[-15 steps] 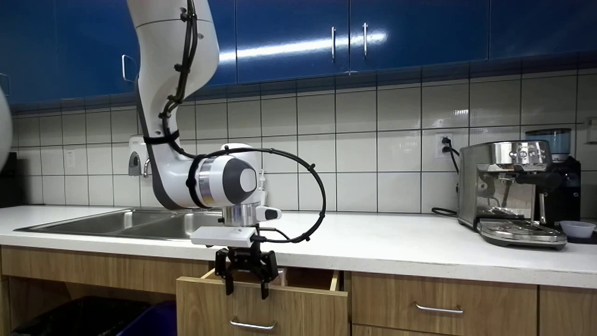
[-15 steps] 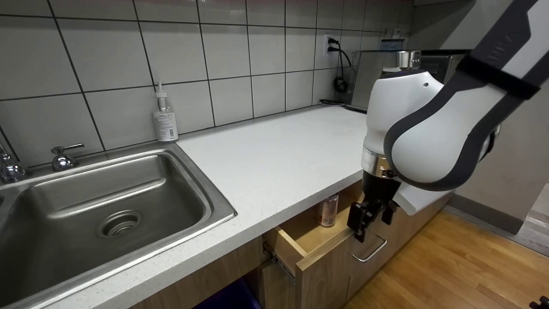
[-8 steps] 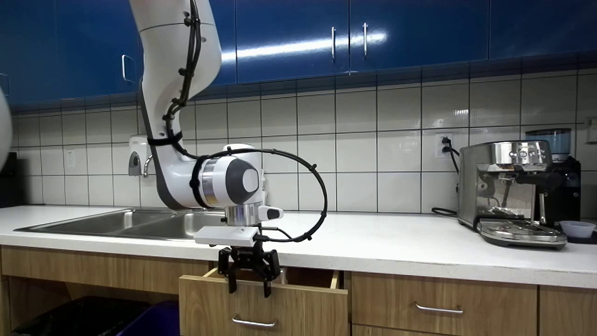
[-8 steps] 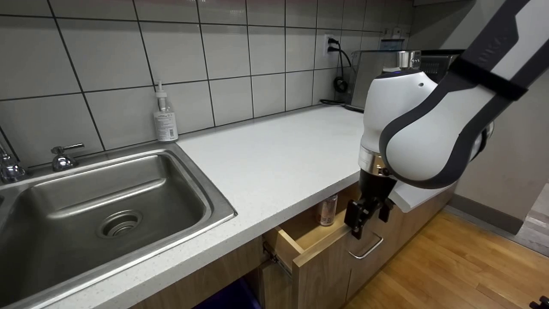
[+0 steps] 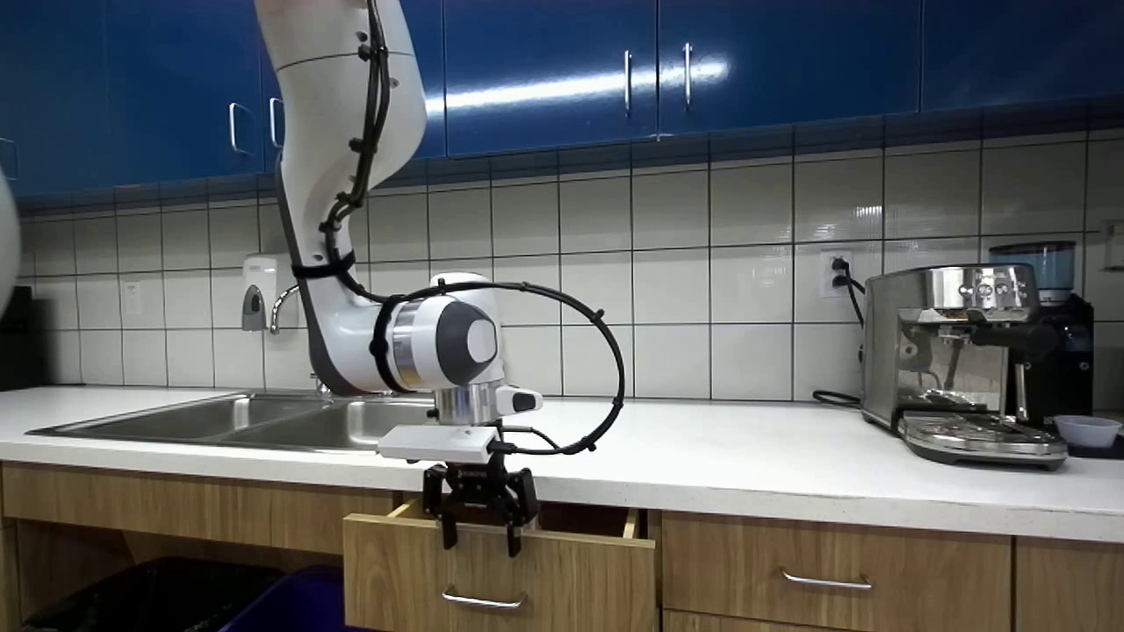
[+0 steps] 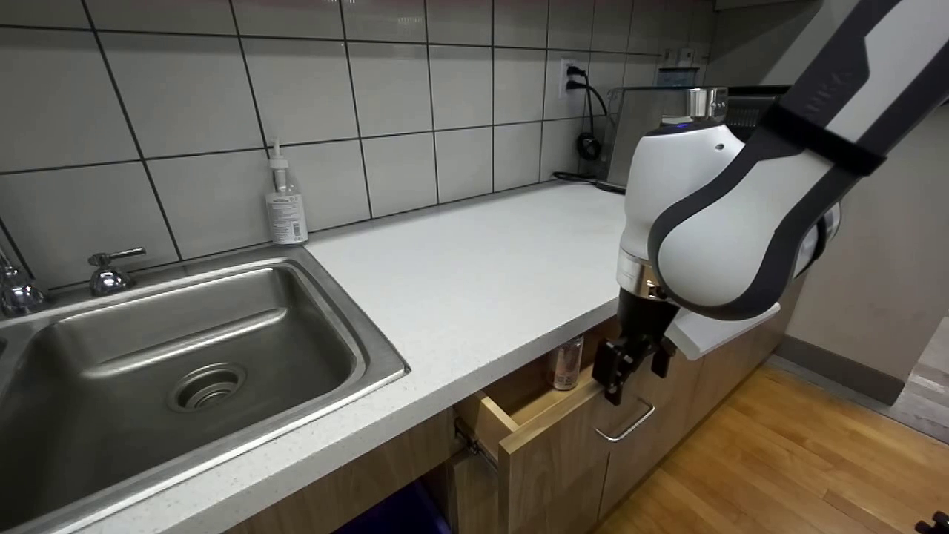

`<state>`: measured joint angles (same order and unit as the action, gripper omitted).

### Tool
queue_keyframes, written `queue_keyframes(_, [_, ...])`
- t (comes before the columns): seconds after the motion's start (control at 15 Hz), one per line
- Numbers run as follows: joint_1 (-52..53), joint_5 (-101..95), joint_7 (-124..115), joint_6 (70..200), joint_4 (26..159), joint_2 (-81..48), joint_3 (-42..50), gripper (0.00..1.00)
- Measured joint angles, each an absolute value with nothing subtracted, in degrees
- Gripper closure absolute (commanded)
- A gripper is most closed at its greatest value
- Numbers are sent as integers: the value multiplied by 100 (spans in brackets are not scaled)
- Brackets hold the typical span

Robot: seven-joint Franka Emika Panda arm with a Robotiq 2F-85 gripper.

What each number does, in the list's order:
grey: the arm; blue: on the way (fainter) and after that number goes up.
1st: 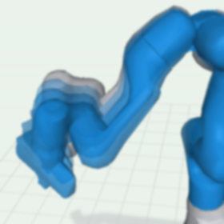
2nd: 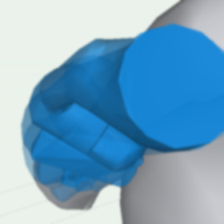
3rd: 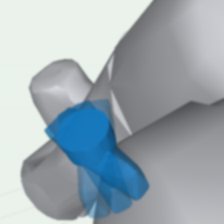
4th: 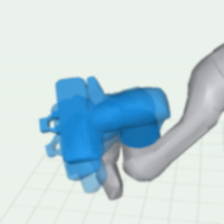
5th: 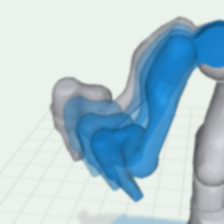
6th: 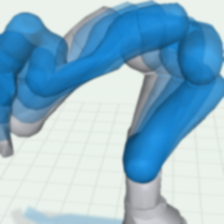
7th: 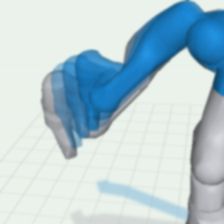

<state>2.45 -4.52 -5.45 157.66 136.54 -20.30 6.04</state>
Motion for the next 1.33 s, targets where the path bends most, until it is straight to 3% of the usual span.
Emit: queue_keyframes(1.33, [235, -452, -545, 15762, 13328, -2142, 762, 0])
